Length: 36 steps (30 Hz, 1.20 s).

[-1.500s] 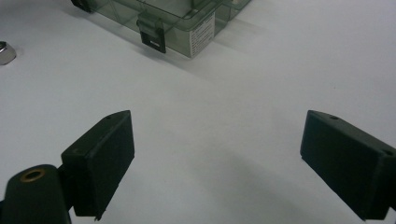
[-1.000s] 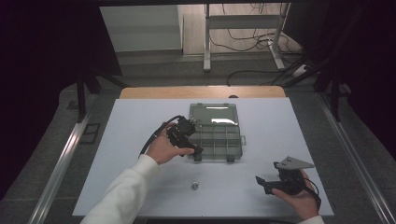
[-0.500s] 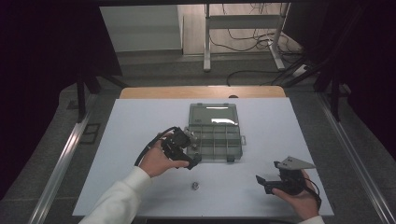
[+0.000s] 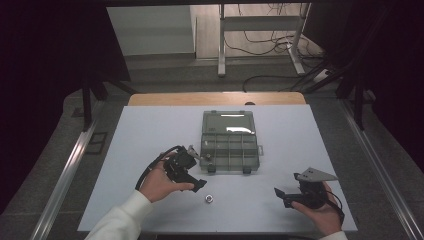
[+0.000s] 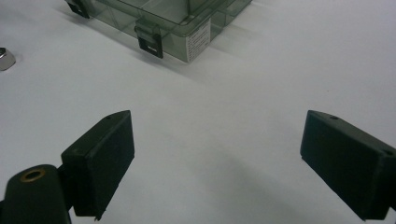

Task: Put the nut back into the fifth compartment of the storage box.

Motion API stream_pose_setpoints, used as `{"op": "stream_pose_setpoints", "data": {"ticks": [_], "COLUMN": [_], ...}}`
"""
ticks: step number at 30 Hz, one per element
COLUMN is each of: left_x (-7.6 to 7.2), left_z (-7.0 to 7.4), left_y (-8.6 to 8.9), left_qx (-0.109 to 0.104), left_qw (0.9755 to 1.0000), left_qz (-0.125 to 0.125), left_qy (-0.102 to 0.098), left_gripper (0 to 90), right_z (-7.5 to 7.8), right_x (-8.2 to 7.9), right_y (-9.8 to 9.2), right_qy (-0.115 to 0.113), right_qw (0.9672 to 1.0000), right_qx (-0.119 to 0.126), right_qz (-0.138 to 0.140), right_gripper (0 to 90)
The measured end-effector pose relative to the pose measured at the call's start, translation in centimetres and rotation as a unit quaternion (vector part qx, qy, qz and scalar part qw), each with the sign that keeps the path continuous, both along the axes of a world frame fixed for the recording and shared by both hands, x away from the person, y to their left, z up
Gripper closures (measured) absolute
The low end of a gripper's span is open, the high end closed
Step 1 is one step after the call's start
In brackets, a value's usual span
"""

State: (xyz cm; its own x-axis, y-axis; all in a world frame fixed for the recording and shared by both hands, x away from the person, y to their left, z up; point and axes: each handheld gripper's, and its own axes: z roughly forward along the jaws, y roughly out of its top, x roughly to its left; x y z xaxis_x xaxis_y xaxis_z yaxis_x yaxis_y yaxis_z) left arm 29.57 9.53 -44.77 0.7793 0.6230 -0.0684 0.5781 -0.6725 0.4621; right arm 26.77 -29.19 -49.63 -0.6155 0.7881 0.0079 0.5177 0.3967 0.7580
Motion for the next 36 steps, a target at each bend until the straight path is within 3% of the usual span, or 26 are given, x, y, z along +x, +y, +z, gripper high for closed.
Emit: {"op": "stream_pose_setpoints", "data": {"ticks": [14, 16, 19, 31, 36], "left_x": [-1.4, -1.6, -1.8, -1.6, -1.6], "left_z": [-1.9, -2.4, -2.8, -4.3, -5.0], "left_y": [-1.6, -2.4, -3.0, -4.6, -5.3], "left_qx": [0.025, 0.044, 0.051, 0.059, 0.074], "left_qw": [0.9990, 0.9983, 0.9976, 0.9959, 0.9945], "left_qz": [-0.026, -0.020, -0.011, 0.011, 0.021], "left_qy": [0.026, 0.034, 0.046, 0.067, 0.071], "left_gripper": [13.9, 14.0, 14.0, 17.4, 21.0], "right_z": [-0.1, -0.1, -0.1, -0.1, -0.1], "right_x": [0.0, 0.0, 0.0, 0.0, 0.0], "right_y": [0.0, 0.1, 0.1, 0.1, 0.1], "right_qy": [0.001, 0.001, 0.001, 0.001, 0.001], "right_qw": [1.0000, 1.0000, 1.0000, 1.0000, 1.0000], "right_qx": [-0.004, -0.004, -0.004, -0.005, -0.004], "right_qz": [0.001, 0.002, 0.002, 0.003, 0.002], "right_gripper": [9.9, 9.9, 9.9, 9.9, 9.9]}}
